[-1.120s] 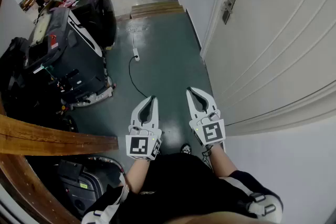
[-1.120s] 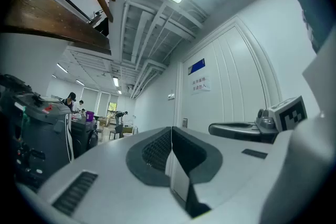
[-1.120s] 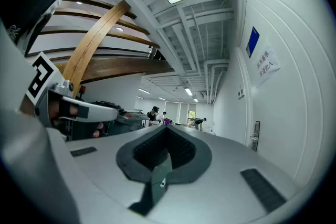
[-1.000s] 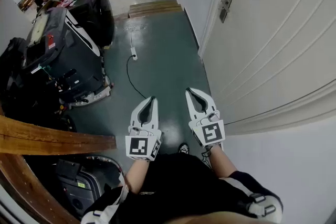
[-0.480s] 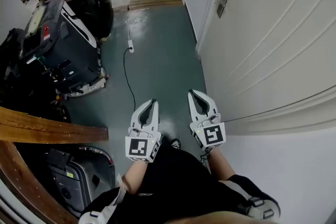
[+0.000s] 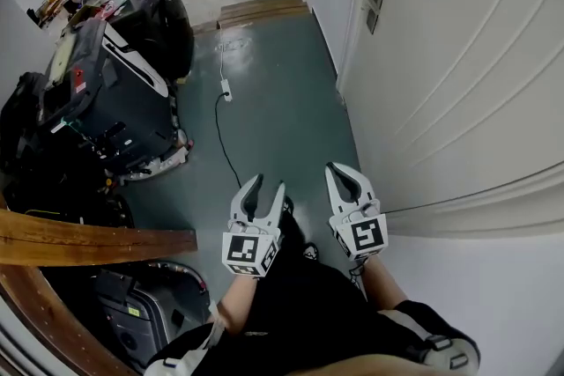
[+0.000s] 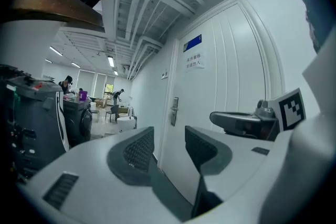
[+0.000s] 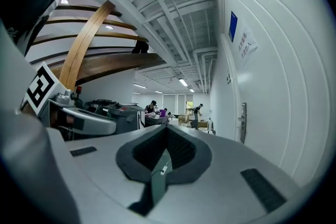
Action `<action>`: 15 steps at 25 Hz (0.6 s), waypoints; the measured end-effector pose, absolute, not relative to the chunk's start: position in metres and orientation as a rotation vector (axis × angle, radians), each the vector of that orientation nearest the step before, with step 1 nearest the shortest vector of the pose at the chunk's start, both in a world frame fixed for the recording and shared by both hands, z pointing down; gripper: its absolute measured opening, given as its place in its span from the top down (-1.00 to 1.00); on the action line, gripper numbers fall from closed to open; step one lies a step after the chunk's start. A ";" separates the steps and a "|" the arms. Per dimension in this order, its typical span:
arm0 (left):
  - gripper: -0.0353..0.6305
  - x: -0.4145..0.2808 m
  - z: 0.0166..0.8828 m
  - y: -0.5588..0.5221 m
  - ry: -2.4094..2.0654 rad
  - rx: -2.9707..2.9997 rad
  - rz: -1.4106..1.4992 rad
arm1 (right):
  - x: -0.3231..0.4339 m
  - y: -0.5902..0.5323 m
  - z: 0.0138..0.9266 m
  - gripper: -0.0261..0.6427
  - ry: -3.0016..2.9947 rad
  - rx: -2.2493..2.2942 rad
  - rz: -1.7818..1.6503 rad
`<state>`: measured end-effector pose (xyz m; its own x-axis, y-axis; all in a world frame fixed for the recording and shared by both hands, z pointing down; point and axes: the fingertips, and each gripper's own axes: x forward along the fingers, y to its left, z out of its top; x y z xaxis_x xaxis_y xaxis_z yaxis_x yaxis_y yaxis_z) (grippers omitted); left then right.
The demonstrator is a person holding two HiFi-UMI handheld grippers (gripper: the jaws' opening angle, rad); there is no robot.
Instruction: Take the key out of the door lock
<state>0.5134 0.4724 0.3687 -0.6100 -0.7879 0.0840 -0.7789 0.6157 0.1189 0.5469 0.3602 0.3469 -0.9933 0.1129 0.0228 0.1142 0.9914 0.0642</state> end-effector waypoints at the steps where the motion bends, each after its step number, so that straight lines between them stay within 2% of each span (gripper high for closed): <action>1: 0.37 0.507 0.371 0.470 -2.704 1.316 -0.117 | 0.541 0.359 0.348 0.90 -3.111 -0.183 -0.104; 8: 0.34 0.445 0.376 0.462 -2.703 1.298 -0.167 | 0.477 0.354 0.344 0.90 -3.095 -0.212 -0.134; 15: 0.34 0.345 0.363 0.453 -2.730 1.306 -0.215 | 0.387 0.349 0.334 0.90 -3.092 -0.263 -0.196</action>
<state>0.3448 0.4534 0.3632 -0.6248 -0.7800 0.0359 -0.7647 0.6206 0.1734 0.3865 0.3486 0.3343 -0.9852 0.1660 0.0425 0.1701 0.9778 0.1225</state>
